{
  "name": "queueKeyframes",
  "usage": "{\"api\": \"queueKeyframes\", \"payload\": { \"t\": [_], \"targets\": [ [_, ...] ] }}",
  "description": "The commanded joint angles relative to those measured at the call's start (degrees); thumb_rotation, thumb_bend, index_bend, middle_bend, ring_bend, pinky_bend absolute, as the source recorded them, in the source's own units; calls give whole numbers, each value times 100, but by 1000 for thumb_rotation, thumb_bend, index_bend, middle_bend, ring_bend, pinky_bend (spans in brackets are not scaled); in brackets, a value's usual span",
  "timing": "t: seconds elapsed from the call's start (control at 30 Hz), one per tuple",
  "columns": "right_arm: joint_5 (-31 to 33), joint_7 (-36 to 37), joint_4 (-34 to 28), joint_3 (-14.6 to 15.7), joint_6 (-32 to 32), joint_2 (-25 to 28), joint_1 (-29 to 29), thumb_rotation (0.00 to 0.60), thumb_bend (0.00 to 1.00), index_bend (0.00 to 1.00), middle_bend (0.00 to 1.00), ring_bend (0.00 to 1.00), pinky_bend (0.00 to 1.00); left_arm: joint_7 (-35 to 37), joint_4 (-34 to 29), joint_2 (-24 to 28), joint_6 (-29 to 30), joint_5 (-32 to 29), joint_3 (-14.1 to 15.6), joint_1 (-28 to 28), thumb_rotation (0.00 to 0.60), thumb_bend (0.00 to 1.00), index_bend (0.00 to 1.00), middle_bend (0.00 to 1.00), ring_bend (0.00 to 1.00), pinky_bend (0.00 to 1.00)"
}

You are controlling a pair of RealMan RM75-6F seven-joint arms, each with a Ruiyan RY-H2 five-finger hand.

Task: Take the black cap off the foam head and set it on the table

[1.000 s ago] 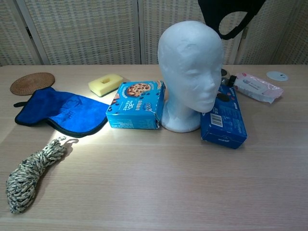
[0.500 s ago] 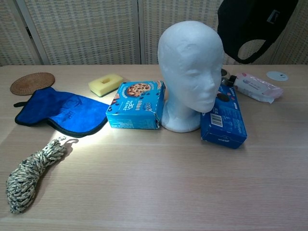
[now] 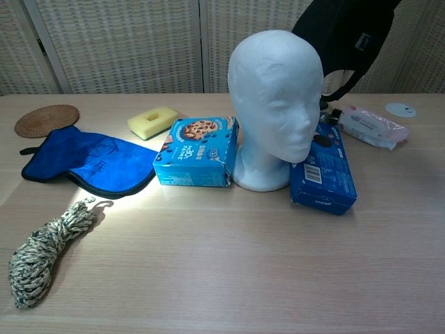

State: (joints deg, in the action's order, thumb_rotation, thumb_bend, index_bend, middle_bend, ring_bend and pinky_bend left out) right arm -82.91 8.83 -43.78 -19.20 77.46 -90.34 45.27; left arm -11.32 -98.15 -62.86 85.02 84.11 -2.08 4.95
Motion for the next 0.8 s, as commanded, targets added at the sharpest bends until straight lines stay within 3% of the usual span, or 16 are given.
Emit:
{"api": "queueKeyframes", "payload": {
  "t": [0.03, 0.47, 0.8],
  "targets": [
    [-20, 337, 457, -36, 48, -280, 226, 600, 470, 788, 475, 294, 137, -11, -16, 7, 4, -4, 0, -5, 600, 203, 122, 51, 67, 15],
    [6, 1016, 1865, 223, -96, -965, 347, 600, 469, 790, 484, 314, 137, -93, -141, 62, -77, 85, 76, 17, 600, 203, 122, 51, 67, 15],
    [-17, 1324, 2138, 456, 118, -1043, 18, 600, 469, 790, 484, 314, 136, -144, -217, 73, -62, 172, 120, 6, 600, 203, 122, 51, 67, 15]
  ]
}}
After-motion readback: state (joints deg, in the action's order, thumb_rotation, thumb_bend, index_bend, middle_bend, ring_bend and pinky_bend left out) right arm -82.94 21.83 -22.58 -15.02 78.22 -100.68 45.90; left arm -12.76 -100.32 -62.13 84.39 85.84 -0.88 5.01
